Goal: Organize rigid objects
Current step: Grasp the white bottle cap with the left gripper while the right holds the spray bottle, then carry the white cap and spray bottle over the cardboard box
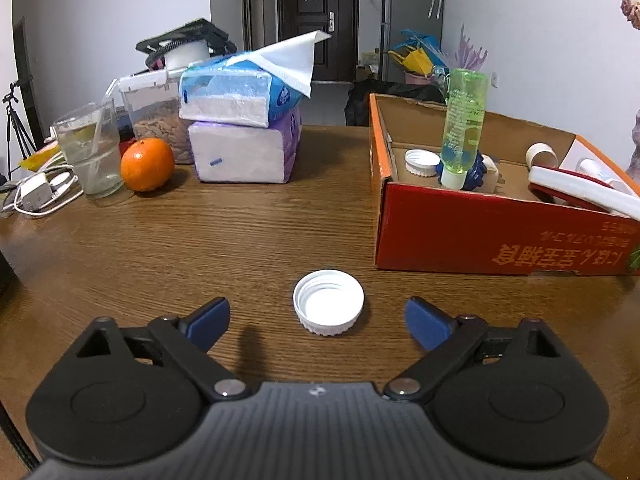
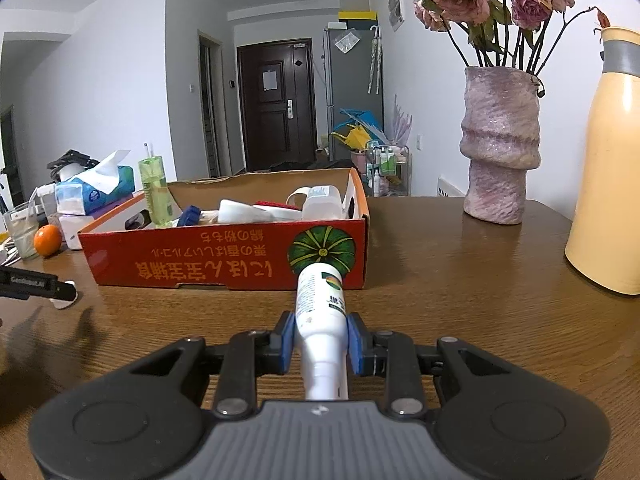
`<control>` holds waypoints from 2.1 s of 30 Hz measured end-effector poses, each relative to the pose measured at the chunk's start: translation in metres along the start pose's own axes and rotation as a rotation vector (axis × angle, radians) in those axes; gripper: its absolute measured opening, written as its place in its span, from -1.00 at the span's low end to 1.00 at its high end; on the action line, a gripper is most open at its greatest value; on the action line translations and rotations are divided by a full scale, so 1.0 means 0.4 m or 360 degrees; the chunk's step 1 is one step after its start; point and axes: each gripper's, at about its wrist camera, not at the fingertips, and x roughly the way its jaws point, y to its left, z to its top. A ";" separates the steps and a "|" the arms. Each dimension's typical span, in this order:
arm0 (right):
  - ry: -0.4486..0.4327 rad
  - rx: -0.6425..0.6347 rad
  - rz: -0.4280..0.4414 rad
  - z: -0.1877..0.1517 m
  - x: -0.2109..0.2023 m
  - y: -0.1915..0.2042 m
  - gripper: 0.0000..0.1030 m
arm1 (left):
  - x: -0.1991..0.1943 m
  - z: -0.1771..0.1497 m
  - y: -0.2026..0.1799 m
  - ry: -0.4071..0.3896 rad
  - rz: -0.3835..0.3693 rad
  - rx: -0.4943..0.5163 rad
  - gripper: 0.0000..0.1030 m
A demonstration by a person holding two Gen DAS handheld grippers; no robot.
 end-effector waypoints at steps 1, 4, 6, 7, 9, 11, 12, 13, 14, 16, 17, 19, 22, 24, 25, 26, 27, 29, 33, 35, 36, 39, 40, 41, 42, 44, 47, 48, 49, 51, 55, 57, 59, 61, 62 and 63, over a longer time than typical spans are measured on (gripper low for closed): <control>-0.0001 0.0000 0.0000 0.000 0.000 0.001 -0.48 | 0.007 0.001 0.002 0.0013 -0.0004 -0.0010 0.80; 0.0001 0.0000 0.0000 0.000 0.000 0.001 -0.48 | 0.023 0.007 0.005 0.0033 -0.0016 -0.0020 0.54; 0.0001 0.0001 0.0000 0.000 0.000 0.001 -0.48 | 0.035 0.011 0.005 0.0043 -0.0020 -0.0019 0.33; -0.0001 0.0002 -0.0001 0.000 0.000 0.001 -0.48 | 0.040 0.013 0.005 0.0048 -0.0020 -0.0019 0.25; -0.0006 0.0004 -0.0002 -0.002 -0.002 0.007 -0.48 | 0.043 0.016 0.003 0.0037 -0.0012 -0.0012 -0.01; -0.0008 0.0004 -0.0003 -0.002 -0.001 0.012 -0.48 | 0.043 0.018 0.006 0.0030 -0.0035 -0.0018 -0.20; -0.0006 0.0004 -0.0003 -0.003 -0.001 0.013 -0.48 | 0.041 0.017 0.006 0.0027 -0.0041 -0.0018 -0.20; -0.0005 0.0004 -0.0002 -0.004 0.000 0.015 -0.48 | 0.040 0.017 0.007 0.0025 -0.0053 -0.0022 -0.20; -0.0005 0.0004 -0.0003 -0.004 0.000 0.016 -0.48 | 0.039 0.017 0.007 0.0022 -0.0057 -0.0022 -0.20; -0.0006 0.0004 -0.0001 -0.003 -0.001 0.015 -0.48 | 0.037 0.016 0.005 0.0013 -0.0049 -0.0014 -0.20; -0.0007 0.0003 -0.0002 -0.004 -0.001 0.016 -0.48 | 0.035 0.016 0.004 0.0010 -0.0052 -0.0010 -0.21; -0.0005 0.0004 -0.0002 -0.003 -0.001 0.014 -0.48 | 0.032 0.015 0.000 0.0004 -0.0057 0.0000 -0.21; -0.0007 0.0006 -0.0001 -0.003 0.000 0.016 -0.48 | 0.023 0.014 -0.002 -0.0014 -0.0058 0.0008 -0.21; -0.0011 0.0009 0.0001 -0.004 -0.001 0.018 -0.48 | 0.014 0.012 -0.003 -0.0030 -0.0058 0.0010 -0.21; -0.0013 0.0011 0.0003 -0.004 -0.002 0.019 -0.48 | 0.008 0.010 -0.004 -0.0039 -0.0059 0.0010 -0.21; -0.0016 0.0012 0.0006 -0.005 -0.003 0.020 -0.48 | 0.002 0.009 -0.006 -0.0049 -0.0059 0.0013 -0.21; -0.0018 0.0012 0.0009 -0.005 -0.005 0.020 -0.48 | -0.004 0.008 -0.008 -0.0061 -0.0057 0.0019 -0.21; -0.0024 0.0014 0.0014 -0.004 -0.008 0.020 -0.48 | -0.019 0.004 -0.014 -0.0086 -0.0051 0.0029 -0.21; -0.0037 0.0020 0.0024 -0.002 -0.015 0.020 -0.48 | -0.051 0.001 -0.024 -0.0131 -0.0065 0.0038 -0.21; -0.0044 0.0022 0.0030 0.000 -0.020 0.020 -0.48 | -0.068 0.000 -0.031 -0.0157 -0.0075 0.0048 -0.21; -0.0048 0.0022 0.0033 0.000 -0.023 0.021 -0.48 | -0.077 -0.002 -0.035 -0.0170 -0.0077 0.0050 -0.21; -0.0061 0.0023 0.0045 0.001 -0.032 0.025 -0.48 | -0.105 -0.008 -0.049 -0.0199 -0.0106 0.0059 -0.21; -0.0066 0.0024 0.0050 0.002 -0.035 0.025 -0.48 | -0.114 -0.009 -0.054 -0.0202 -0.0122 0.0064 -0.21; -0.0072 0.0025 0.0055 0.002 -0.039 0.027 -0.48 | -0.124 -0.011 -0.059 -0.0207 -0.0145 0.0066 -0.21; -0.0077 0.0026 0.0060 0.003 -0.042 0.028 -0.48 | -0.132 -0.013 -0.063 -0.0211 -0.0166 0.0064 -0.21; -0.0087 0.0026 0.0073 0.005 -0.049 0.031 -0.48 | -0.150 -0.018 -0.074 -0.0221 -0.0190 0.0070 -0.20; -0.0104 0.0025 0.0094 0.006 -0.063 0.036 -0.48 | -0.180 -0.027 -0.091 -0.0247 -0.0220 0.0083 -0.20; -0.0110 0.0024 0.0100 0.006 -0.067 0.039 -0.48 | -0.189 -0.029 -0.097 -0.0255 -0.0229 0.0087 -0.20; -0.0115 0.0023 0.0107 0.006 -0.071 0.041 -0.48 | -0.198 -0.030 -0.102 -0.0264 -0.0240 0.0089 -0.20; -0.0127 0.0022 0.0119 0.007 -0.081 0.045 -0.48 | -0.218 -0.035 -0.114 -0.0284 -0.0257 0.0097 -0.20; -0.0150 0.0026 0.0154 0.010 -0.101 0.052 -0.48 | -0.249 -0.041 -0.135 -0.0320 -0.0285 0.0105 -0.20; -0.0161 0.0035 0.0173 0.011 -0.110 0.054 -0.48 | -0.263 -0.044 -0.142 -0.0338 -0.0298 0.0097 -0.20; -0.0179 0.0036 0.0185 0.013 -0.121 0.056 -0.48 | -0.275 -0.045 -0.149 -0.0353 -0.0309 0.0094 -0.20; -0.0194 0.0038 0.0196 0.014 -0.129 0.059 -0.48 | -0.284 -0.046 -0.158 -0.0362 -0.0318 0.0091 -0.20; -0.0199 0.0038 0.0201 0.014 -0.133 0.061 -0.48 | -0.288 -0.046 -0.162 -0.0365 -0.0323 0.0091 -0.20; -0.0203 0.0038 0.0206 0.015 -0.136 0.063 -0.48 | -0.292 -0.046 -0.166 -0.0368 -0.0326 0.0090 -0.20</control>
